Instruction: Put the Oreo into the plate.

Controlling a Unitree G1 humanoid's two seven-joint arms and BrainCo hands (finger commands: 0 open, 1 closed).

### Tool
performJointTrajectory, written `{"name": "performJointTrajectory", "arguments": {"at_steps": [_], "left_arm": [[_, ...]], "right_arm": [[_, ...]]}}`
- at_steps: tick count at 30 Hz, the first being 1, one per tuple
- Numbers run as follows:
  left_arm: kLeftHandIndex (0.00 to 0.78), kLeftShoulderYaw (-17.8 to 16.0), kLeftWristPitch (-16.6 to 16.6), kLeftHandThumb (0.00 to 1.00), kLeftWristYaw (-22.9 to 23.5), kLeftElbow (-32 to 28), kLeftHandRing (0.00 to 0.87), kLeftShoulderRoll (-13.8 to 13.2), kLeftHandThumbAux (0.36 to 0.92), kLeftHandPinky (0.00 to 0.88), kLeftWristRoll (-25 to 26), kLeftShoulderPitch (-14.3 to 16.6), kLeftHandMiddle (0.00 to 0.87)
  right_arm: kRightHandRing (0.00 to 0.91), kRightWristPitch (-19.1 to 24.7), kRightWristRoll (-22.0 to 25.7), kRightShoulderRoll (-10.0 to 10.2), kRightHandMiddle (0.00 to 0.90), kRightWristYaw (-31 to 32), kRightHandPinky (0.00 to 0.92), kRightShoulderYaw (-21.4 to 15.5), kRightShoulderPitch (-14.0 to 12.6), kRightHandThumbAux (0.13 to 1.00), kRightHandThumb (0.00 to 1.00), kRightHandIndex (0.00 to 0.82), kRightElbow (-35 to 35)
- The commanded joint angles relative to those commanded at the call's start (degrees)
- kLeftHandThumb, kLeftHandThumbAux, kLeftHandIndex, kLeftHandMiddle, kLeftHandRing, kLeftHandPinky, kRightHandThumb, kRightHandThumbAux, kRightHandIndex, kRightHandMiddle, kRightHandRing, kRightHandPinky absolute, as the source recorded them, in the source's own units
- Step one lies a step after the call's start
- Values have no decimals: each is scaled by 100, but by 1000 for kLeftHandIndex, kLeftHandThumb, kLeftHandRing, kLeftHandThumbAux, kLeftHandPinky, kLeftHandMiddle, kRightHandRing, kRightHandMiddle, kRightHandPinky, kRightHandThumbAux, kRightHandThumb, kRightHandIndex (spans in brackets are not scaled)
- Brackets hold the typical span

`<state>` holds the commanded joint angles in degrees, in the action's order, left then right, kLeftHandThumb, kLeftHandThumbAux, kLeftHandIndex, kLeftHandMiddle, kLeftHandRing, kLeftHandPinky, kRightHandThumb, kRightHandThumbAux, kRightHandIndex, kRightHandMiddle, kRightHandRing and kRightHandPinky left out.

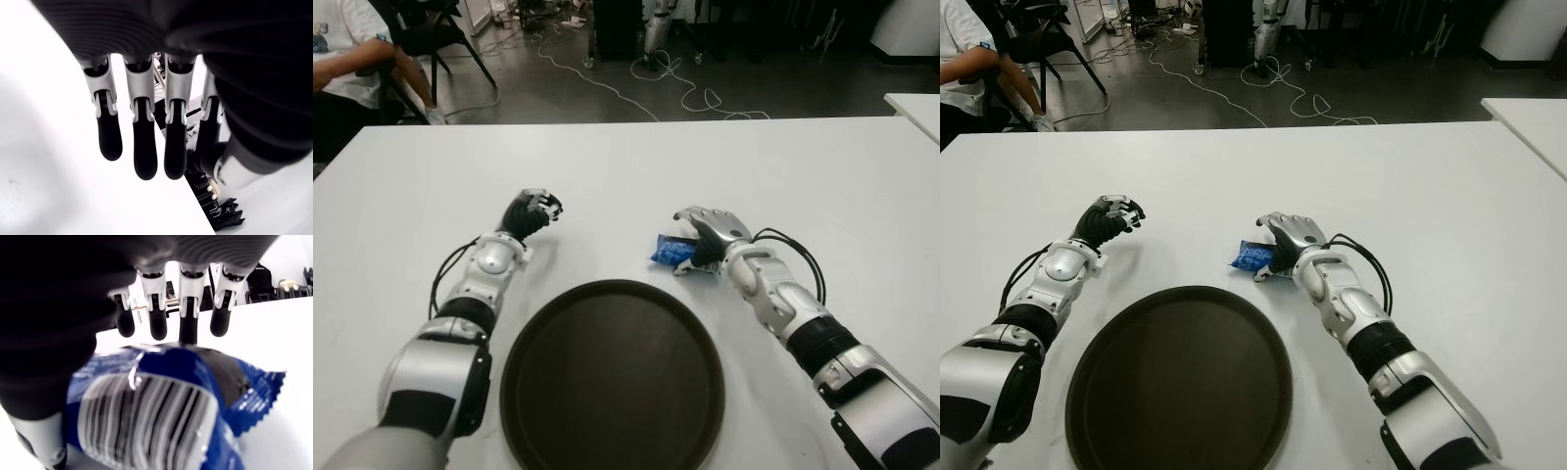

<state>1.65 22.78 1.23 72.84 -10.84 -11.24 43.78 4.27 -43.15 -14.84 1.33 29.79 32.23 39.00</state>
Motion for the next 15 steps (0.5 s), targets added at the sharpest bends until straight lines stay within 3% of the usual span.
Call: {"name": "performJointTrajectory", "arguments": {"at_steps": [11,15], "left_arm": [[491,1,-62,942,-90,-8,435,13,654,383,-6,8,439],[491,-10,-69,942,-87,-10,433,19,654,385,8,10,442]], "right_arm": [[200,242,128,-48,199,550,171,-56,-27,777,0,177,-304],[227,177,82,-168,219,866,232,31,-3,813,0,188,-451]]}}
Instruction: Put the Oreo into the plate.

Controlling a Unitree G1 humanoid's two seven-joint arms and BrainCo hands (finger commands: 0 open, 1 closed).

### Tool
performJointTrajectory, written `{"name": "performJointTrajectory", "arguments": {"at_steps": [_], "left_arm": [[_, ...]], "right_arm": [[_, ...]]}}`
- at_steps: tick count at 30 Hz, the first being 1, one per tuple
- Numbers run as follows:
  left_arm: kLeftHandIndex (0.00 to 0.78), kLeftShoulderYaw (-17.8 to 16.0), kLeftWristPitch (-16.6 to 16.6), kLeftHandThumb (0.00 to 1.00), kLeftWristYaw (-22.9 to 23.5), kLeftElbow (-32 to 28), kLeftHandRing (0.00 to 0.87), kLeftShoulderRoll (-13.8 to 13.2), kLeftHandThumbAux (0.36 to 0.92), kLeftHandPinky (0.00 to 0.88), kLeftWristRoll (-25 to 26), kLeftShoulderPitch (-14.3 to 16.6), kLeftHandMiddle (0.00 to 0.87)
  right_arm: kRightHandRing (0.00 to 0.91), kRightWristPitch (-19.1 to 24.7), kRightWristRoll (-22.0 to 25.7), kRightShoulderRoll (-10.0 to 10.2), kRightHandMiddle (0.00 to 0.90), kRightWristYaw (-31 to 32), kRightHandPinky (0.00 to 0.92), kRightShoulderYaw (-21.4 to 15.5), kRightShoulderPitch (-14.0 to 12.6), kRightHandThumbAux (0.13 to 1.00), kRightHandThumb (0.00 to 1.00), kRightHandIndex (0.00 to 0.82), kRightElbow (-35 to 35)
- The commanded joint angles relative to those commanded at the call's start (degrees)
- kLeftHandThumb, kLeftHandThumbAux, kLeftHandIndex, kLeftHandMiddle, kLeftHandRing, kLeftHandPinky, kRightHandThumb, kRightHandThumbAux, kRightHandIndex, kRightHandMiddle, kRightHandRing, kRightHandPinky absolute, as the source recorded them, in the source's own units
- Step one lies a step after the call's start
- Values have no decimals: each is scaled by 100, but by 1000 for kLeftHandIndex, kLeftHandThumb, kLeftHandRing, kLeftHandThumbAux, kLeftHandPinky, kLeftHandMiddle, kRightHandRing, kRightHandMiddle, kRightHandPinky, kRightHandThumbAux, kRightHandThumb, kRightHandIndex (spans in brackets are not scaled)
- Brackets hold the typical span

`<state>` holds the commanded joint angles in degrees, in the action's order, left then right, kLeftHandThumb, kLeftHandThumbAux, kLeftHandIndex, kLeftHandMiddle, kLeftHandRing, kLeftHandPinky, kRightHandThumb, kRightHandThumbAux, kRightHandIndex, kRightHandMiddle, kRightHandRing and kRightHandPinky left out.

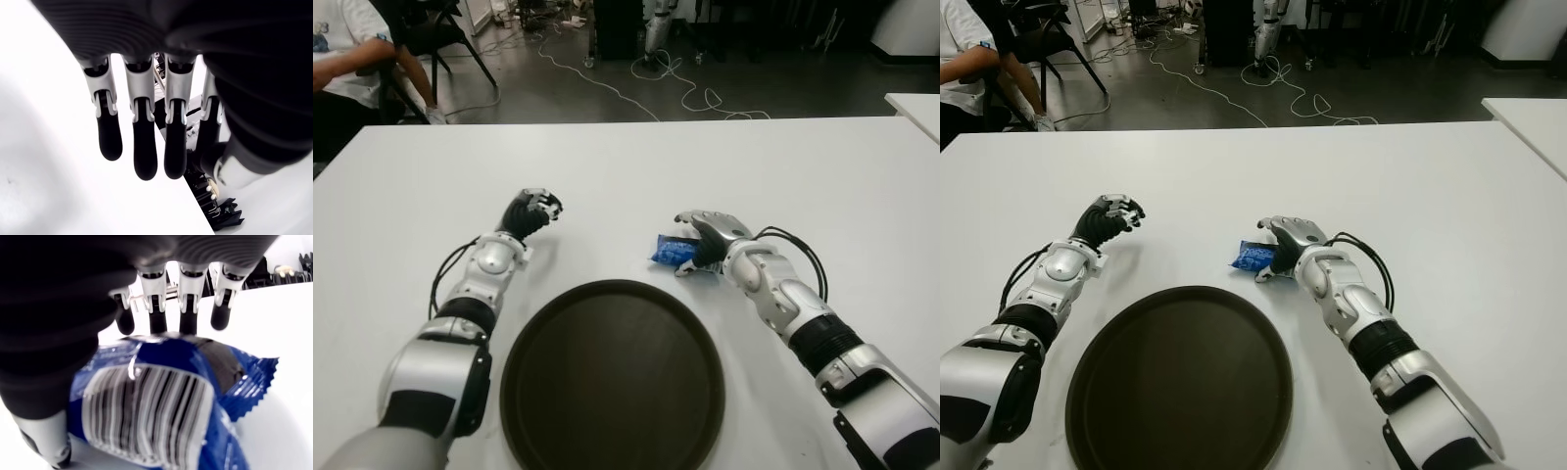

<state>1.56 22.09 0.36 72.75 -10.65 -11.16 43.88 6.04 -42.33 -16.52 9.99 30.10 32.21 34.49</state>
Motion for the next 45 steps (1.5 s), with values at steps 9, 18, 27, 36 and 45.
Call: {"name": "performJointTrajectory", "arguments": {"at_steps": [9,18,27,36,45], "left_arm": [[485,-6,9,943,1,-9,443,11,653,398,8,4,439],[485,18,17,942,-9,-18,442,11,653,391,-20,7,442],[484,29,46,942,6,-24,435,3,654,377,-29,-2,448],[483,32,33,941,-15,-24,437,3,654,387,-31,-2,445],[483,11,64,942,25,-22,443,9,654,407,-3,-3,442]], "right_arm": [[485,-383,-98,-251,480,-43,506,83,-39,792,468,383,-206],[549,-609,-131,-374,538,-284,546,110,-45,729,683,422,-225],[577,-621,-130,-445,580,-379,550,101,-72,723,688,427,-329],[582,-654,-108,-528,586,-378,549,65,-121,722,688,429,-493],[589,-636,-100,-567,595,-294,563,51,-123,721,688,430,-568]]}}
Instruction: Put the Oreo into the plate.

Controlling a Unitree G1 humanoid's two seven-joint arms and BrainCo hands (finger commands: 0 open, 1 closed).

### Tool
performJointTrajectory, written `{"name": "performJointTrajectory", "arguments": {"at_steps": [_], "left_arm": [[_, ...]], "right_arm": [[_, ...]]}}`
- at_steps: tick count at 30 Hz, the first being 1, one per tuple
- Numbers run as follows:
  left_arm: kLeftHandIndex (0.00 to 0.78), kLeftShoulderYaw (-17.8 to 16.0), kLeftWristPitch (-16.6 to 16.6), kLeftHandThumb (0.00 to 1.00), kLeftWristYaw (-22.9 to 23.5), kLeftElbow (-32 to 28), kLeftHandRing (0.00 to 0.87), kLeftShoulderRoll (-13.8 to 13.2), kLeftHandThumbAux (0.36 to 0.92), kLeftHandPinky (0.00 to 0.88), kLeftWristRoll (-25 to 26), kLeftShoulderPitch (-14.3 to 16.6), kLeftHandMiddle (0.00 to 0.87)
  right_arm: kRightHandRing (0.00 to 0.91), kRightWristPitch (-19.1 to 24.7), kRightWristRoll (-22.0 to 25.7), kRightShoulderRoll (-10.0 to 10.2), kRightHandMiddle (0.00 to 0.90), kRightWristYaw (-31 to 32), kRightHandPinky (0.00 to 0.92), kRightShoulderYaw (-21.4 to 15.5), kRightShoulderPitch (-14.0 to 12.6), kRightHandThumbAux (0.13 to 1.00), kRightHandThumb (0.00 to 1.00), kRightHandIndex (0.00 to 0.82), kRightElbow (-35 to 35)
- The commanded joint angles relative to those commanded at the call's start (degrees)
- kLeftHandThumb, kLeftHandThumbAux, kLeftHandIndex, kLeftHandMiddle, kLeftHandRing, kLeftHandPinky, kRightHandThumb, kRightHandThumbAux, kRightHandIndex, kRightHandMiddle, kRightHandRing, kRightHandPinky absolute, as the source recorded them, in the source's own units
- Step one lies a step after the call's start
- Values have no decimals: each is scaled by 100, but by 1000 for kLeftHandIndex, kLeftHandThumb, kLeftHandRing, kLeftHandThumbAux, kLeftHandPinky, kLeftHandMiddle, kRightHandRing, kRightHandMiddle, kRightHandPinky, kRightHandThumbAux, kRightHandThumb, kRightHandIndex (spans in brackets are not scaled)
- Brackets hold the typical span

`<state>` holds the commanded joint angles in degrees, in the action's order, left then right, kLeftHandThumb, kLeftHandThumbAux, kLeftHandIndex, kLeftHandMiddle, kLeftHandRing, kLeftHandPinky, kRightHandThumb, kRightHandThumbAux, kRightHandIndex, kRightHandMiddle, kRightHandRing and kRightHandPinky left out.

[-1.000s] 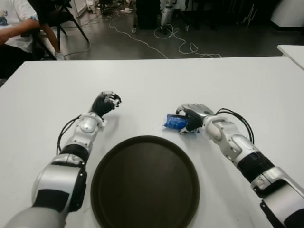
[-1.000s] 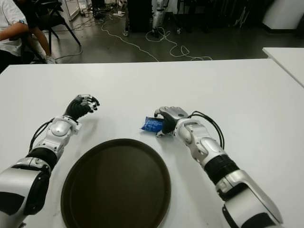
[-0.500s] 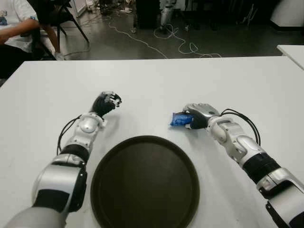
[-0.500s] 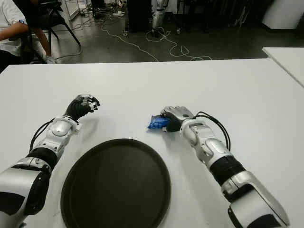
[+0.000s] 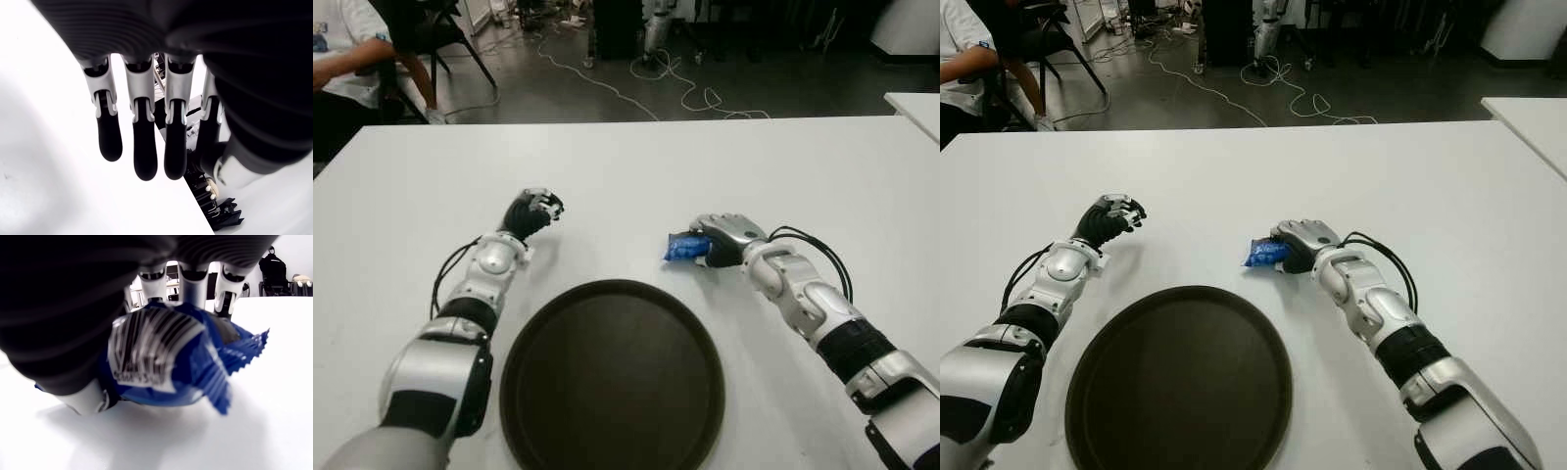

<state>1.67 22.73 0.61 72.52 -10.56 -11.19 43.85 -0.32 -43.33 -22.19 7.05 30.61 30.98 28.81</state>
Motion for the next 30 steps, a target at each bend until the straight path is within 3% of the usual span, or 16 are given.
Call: {"name": "performJointTrajectory", "arguments": {"at_steps": [17,30], "left_arm": [[481,-61,16,942,43,18,448,8,653,415,69,-1,440],[483,-51,7,942,89,24,445,-42,654,402,57,-12,438]], "right_arm": [[597,20,1,-53,597,-53,568,-71,-47,724,686,428,-193],[660,357,-360,-296,667,248,647,-321,-87,725,688,430,-1995]]}}
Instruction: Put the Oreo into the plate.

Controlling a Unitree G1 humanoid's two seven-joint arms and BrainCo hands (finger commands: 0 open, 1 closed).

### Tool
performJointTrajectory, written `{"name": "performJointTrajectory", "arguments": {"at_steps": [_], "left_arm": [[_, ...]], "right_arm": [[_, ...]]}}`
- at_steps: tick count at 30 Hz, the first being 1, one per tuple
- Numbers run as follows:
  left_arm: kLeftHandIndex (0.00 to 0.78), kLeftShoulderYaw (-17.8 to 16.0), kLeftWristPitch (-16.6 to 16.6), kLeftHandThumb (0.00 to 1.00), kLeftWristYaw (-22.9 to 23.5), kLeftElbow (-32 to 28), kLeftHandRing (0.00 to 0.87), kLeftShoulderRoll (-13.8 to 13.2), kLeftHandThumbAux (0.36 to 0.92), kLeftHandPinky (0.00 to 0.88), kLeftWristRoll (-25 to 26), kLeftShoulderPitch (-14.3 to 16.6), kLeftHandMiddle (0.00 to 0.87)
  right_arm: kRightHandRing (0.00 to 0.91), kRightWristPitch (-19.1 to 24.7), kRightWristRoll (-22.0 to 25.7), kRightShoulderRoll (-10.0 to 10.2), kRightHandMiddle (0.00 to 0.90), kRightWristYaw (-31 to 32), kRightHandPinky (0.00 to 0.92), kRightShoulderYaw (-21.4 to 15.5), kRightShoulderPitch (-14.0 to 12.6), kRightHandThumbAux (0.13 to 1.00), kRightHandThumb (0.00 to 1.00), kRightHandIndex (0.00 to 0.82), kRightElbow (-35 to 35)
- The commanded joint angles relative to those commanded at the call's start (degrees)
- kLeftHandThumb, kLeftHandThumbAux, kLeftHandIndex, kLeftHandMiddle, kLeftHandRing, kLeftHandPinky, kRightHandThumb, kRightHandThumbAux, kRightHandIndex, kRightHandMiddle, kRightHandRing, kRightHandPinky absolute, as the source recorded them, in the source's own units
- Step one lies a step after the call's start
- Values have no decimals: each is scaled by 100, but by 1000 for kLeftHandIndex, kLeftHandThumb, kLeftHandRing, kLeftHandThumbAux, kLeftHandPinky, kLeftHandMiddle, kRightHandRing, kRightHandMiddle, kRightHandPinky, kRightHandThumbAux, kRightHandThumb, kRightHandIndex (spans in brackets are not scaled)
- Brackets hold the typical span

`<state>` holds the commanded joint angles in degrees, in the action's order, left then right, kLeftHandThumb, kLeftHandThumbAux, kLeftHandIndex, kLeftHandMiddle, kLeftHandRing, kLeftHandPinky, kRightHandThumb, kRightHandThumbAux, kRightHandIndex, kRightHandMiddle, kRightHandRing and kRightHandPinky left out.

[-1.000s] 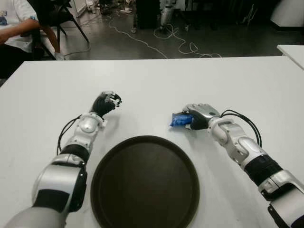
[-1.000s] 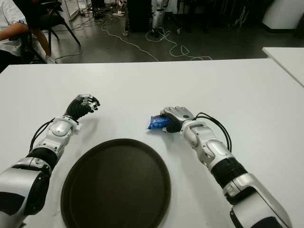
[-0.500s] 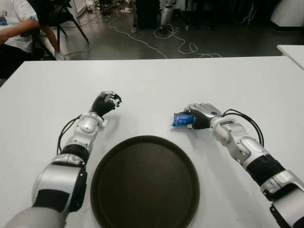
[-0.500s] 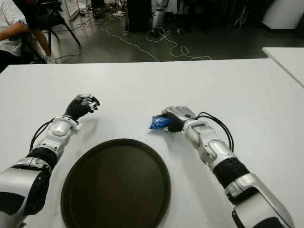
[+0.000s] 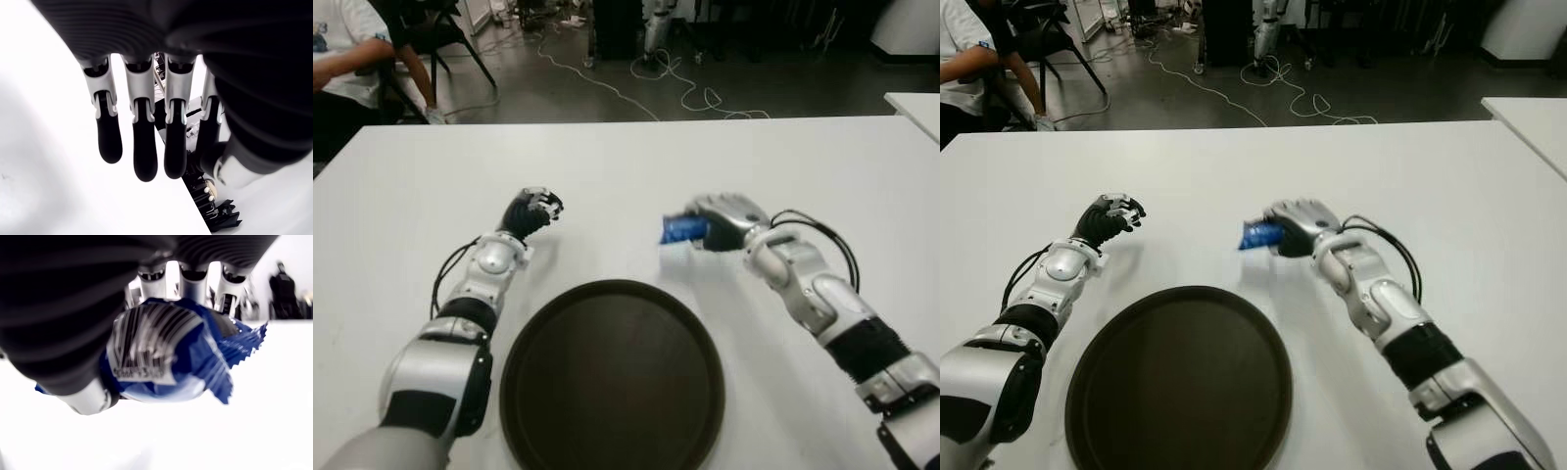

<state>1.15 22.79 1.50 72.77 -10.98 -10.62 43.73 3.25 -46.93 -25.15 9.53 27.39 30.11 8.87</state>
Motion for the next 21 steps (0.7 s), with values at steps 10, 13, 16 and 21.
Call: {"name": "performJointTrajectory", "arguments": {"at_steps": [10,13,16,21], "left_arm": [[475,-12,-17,941,3,-3,449,-8,654,397,5,-7,439],[481,2,-7,941,4,0,442,-20,654,388,-13,-10,442],[485,26,-11,942,-14,1,438,-34,654,382,-43,-8,443],[489,36,-6,942,-26,-4,434,-44,654,385,-52,-12,443]], "right_arm": [[683,208,-123,127,681,109,676,-161,-89,727,688,429,-754],[683,222,-136,157,682,66,672,-205,-202,728,686,429,-1005],[687,220,-145,188,686,63,673,-230,-232,729,684,429,-1087],[678,187,-183,194,679,67,646,-264,-297,730,682,428,-1225]]}}
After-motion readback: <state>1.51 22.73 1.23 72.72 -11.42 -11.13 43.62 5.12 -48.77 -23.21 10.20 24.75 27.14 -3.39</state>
